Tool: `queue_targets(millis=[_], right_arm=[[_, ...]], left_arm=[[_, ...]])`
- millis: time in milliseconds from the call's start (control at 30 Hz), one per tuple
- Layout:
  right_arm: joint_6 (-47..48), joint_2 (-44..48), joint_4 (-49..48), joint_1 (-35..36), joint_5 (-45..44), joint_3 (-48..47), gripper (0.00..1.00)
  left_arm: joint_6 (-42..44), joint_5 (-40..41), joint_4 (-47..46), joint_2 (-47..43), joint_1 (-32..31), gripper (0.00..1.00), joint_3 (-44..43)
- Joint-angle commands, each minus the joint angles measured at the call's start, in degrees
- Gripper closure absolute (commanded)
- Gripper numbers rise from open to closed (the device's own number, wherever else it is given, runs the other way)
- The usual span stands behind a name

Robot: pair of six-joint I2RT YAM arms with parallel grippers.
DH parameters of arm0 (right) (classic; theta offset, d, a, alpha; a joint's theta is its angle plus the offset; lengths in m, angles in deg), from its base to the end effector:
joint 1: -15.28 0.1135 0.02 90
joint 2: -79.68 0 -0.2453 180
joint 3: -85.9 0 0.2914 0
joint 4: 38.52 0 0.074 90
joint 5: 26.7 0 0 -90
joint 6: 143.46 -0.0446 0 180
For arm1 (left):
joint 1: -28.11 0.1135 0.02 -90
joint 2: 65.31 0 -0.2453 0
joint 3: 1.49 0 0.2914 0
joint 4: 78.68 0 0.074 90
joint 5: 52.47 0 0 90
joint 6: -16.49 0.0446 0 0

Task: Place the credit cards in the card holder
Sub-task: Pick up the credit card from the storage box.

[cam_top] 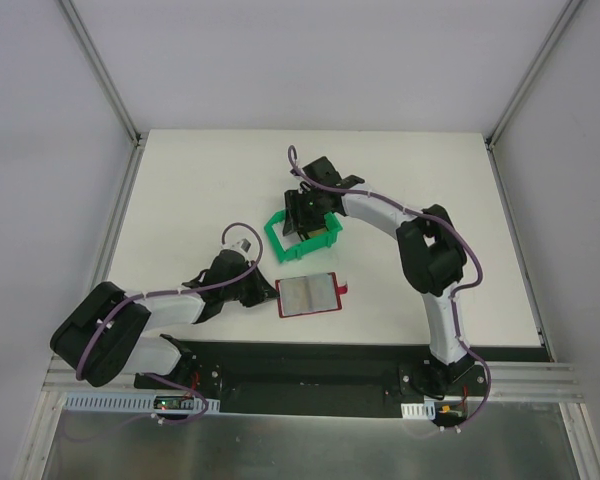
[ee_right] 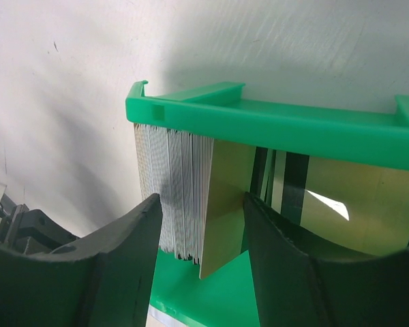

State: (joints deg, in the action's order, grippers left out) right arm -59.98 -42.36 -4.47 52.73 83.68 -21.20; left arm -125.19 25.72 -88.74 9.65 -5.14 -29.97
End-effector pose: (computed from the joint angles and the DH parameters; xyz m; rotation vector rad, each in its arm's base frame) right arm 0.3936 0.3210 0.1589 -0.8286 2.3647 0.7667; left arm 0.2055 -0.1456 0.0692 -0.2600 2.3835 -0.9989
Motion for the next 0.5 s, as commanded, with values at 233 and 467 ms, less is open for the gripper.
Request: queue_targets(millis=[233,467], right_arm=[[1.5,6.0,1.5,0.9,-0.5,-0.1,0.64],[2.0,7.2,2.1,0.9,-0.8,-0.3,0.78]], left_arm=[[3.0,2.8,8.4,3.4,0.7,1.0,1.7],[3.1,2.7,8.3,3.5,0.7,1.0,1.7]])
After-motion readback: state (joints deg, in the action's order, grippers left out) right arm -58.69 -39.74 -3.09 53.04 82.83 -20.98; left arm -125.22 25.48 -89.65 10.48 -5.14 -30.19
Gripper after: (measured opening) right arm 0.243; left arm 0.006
